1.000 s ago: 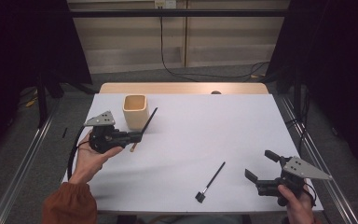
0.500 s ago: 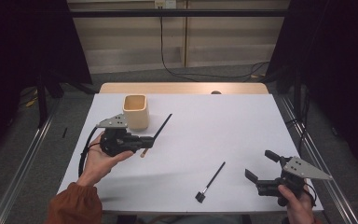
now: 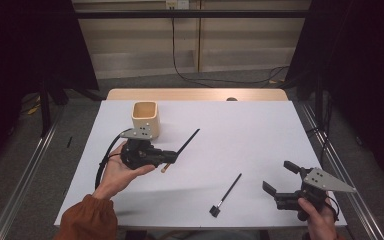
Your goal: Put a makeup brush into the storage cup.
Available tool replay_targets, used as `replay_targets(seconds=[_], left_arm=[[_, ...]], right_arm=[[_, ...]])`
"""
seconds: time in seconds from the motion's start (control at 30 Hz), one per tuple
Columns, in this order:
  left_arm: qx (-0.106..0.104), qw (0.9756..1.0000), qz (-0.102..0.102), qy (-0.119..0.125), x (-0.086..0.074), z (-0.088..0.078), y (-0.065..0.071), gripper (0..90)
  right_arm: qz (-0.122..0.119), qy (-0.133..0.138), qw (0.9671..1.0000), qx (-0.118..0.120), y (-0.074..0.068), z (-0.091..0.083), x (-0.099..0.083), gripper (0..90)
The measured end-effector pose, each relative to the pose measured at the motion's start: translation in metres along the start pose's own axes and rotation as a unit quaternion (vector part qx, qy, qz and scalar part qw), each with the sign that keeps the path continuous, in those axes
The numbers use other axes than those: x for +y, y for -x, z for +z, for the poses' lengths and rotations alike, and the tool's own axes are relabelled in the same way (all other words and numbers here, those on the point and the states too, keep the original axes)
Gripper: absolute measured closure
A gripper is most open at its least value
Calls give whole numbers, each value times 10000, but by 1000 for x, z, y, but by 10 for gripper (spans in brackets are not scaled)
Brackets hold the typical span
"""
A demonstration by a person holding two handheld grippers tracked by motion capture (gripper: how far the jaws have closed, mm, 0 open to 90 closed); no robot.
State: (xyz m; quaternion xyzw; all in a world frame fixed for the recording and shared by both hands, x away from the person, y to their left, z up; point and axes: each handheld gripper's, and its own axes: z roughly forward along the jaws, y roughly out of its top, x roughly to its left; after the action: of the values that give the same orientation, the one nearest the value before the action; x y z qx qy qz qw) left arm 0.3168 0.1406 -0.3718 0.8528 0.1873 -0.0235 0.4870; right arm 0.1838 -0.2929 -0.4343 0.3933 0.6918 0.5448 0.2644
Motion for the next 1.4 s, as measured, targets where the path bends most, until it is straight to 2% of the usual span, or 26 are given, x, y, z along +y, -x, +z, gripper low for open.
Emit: replay_targets(seconds=[0.33, 0.53, 0.67, 0.77, 0.9, 0.93, 1.0, 1.17, 1.2, 1.27, 1.4], left_arm=[[-173, 9992, 239, -275, 11, 15, 9, 835], [-289, 9979, 260, -515, 21, 23, 14, 835], [-349, 9956, 290, -825, 24, 28, 16, 835], [-395, 9925, 454, -1063, 27, 30, 18, 835], [-540, 9851, 740, -1454, 32, 34, 24, 835], [-548, 9837, 748, -1540, 33, 35, 26, 835], [-617, 9790, 810, -1765, 37, 37, 28, 835], [-550, 9712, 947, -2116, 44, 43, 32, 835], [-552, 9686, 964, -2223, 44, 45, 33, 835], [-547, 9652, 975, -2365, 46, 47, 33, 835], [-609, 9540, 982, -2765, 46, 51, 33, 835]], right_arm=[[-50, -41, 10000, 44, -1, 1, 0, 0], [-49, -36, 10000, 45, -1, 1, 0, 0], [-51, -46, 10000, 54, -1, 1, 0, 0], [-52, -47, 10000, 57, -1, 1, 0, 0], [-80, -74, 9999, 73, -1, 2, 0, 0], [-77, -87, 9999, 95, -1, 2, 0, 0], [-75, -99, 9999, 120, -1, 2, 0, 0], [-91, -123, 9998, 132, -1, 2, 0, 0], [-106, -131, 9998, 128, -1, 2, 0, 0], [-115, -136, 9998, 132, -1, 2, 0, 0], [-115, -142, 9997, 149, -1, 2, 0, 0]])
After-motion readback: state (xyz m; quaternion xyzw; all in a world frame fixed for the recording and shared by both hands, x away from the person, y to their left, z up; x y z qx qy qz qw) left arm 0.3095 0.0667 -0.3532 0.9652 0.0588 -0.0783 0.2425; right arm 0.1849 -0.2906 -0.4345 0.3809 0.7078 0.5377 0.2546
